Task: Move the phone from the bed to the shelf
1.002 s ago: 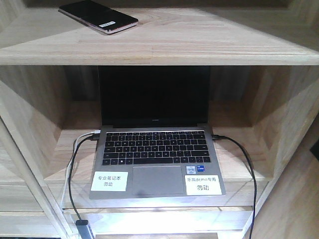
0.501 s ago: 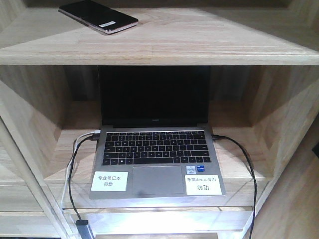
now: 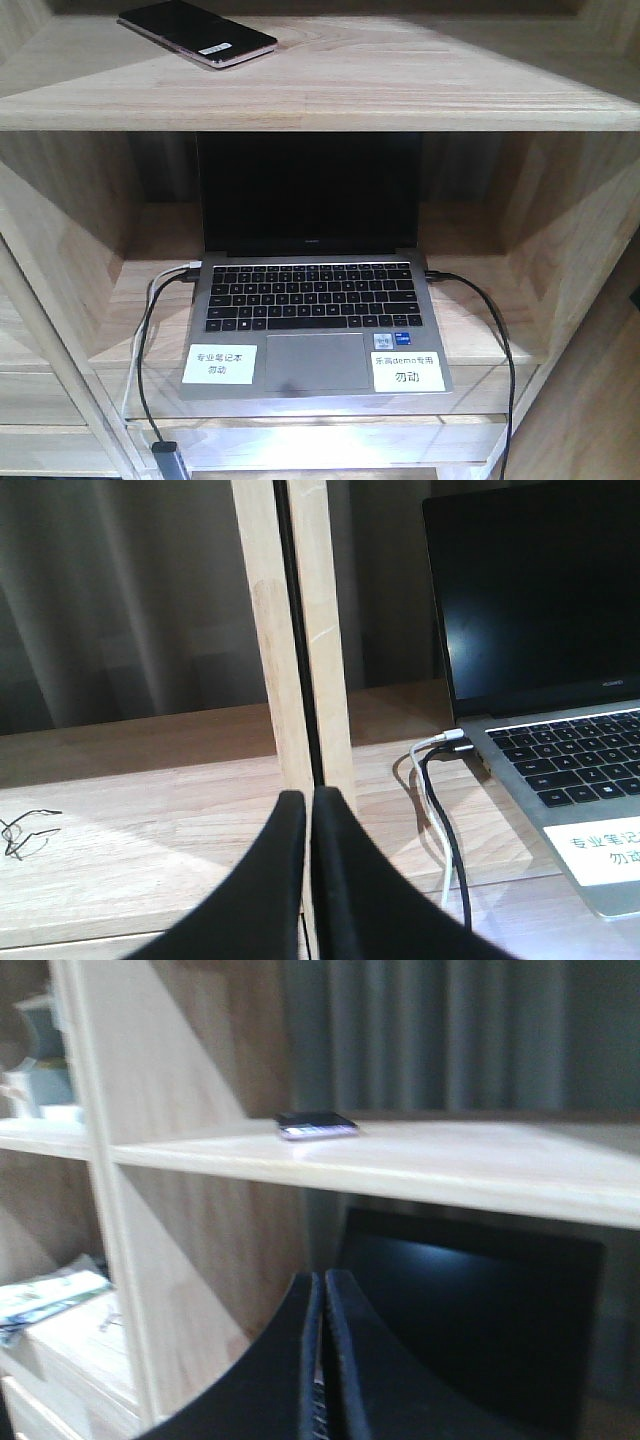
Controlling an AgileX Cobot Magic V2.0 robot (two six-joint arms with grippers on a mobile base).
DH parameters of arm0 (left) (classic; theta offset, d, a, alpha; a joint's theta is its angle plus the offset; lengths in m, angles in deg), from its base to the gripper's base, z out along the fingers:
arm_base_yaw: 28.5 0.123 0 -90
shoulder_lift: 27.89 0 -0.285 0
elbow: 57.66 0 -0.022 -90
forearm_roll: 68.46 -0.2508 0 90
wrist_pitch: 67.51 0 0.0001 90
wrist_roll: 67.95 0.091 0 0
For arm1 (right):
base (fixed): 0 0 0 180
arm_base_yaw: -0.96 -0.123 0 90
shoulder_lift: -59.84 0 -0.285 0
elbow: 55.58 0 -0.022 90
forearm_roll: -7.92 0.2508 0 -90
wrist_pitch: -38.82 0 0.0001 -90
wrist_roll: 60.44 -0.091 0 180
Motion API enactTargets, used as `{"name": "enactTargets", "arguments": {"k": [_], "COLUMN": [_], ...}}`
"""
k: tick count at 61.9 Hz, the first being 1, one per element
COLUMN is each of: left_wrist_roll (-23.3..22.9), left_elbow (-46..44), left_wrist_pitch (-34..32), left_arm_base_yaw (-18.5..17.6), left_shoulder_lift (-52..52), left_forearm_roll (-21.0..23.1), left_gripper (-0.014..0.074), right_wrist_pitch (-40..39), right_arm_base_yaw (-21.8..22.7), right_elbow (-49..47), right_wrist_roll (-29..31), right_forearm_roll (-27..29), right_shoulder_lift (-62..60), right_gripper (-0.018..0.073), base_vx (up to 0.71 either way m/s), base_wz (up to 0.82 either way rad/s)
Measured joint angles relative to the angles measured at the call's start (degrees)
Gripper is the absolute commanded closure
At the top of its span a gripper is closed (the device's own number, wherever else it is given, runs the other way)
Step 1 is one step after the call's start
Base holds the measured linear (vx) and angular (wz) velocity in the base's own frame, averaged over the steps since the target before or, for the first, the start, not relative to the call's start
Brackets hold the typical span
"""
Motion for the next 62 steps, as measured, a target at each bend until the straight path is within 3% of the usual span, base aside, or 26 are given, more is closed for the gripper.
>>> {"name": "enactTargets", "arguments": {"k": [10,18,36,51,62], "left_wrist_roll": [0.00,0.00,0.00,0.00,0.00], "left_elbow": [0.00,0.00,0.00,0.00,0.00], "left_wrist_pitch": [0.00,0.00,0.00,0.00,0.00], "left_arm_base_yaw": [0.00,0.00,0.00,0.00,0.00], "left_shoulder_lift": [0.00,0.00,0.00,0.00,0.00], "left_forearm_roll": [0.00,0.00,0.00,0.00,0.00], "left_gripper": [0.0595,0.0595,0.0595,0.0595,0.0595], "right_wrist_pitch": [0.05,0.11,1.16,5.68,5.23], "right_arm_base_yaw": [0.00,0.00,2.01,16.42,24.86], "right_elbow": [0.00,0.00,0.00,0.75,8.13], "right_wrist_roll": [-17.88,-26.75,-27.06,-26.93,-26.93], "right_forearm_roll": [-17.12,-25.63,-28.19,-28.37,-28.37], "right_shoulder_lift": [0.00,0.00,0.00,-0.82,-7.62], "right_gripper": [0.0564,0.0564,0.0564,0.0564,0.0564], "base_vx": [0.00,0.00,0.00,0.00,0.00], "base_wz": [0.00,0.00,0.00,0.00,0.00]}}
